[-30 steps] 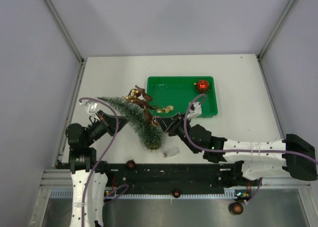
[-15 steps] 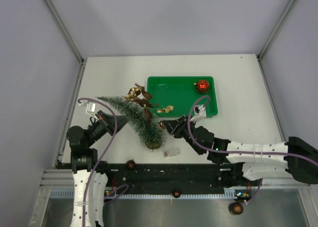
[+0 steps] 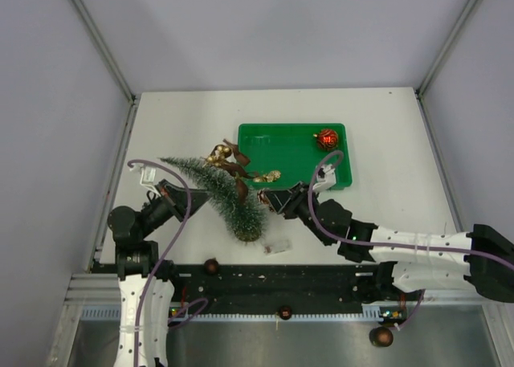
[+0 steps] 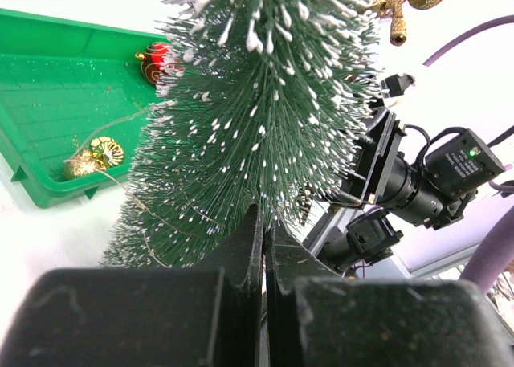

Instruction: Decorate the small christmas tree

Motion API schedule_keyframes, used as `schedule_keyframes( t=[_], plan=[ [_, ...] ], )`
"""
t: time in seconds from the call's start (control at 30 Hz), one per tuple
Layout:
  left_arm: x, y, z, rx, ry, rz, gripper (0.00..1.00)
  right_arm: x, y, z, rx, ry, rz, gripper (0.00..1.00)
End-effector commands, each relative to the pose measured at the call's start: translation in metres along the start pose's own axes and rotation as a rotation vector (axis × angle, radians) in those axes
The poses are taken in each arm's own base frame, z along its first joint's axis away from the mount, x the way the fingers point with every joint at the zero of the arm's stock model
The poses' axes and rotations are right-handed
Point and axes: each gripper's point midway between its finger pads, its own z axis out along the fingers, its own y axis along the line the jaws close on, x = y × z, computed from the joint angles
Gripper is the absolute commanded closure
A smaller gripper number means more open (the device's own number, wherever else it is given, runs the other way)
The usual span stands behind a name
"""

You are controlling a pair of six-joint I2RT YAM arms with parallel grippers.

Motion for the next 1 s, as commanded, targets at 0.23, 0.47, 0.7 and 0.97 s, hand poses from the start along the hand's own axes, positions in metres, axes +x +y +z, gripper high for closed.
schedule_keyframes(
  t=[0.23, 0.47, 0.7, 0.97],
  plan=[
    [0.001, -0.016, -0.005, 0.059, -0.018, 0.082, 1.00, -0.035, 0.048, 0.011, -0.141, -0.056, -0.016, 1.00],
    [0.000, -0.022, -0.005, 0.080, -0.010, 0.088, 1.00, -0.032, 0.044, 0.017, -0.144, -0.041, -0.020, 1.00],
    [-0.005, -0.027, -0.004, 0.096, -0.012, 0.095, 1.00, -0.030, 0.050, 0.022, -0.170, -0.032, -0.014, 1.00],
    [-0.006, -0.029, -0.004, 0.103, -0.013, 0.095, 1.00, -0.034, 0.058, 0.023, -0.196, -0.038, -0.011, 1.00]
  ],
)
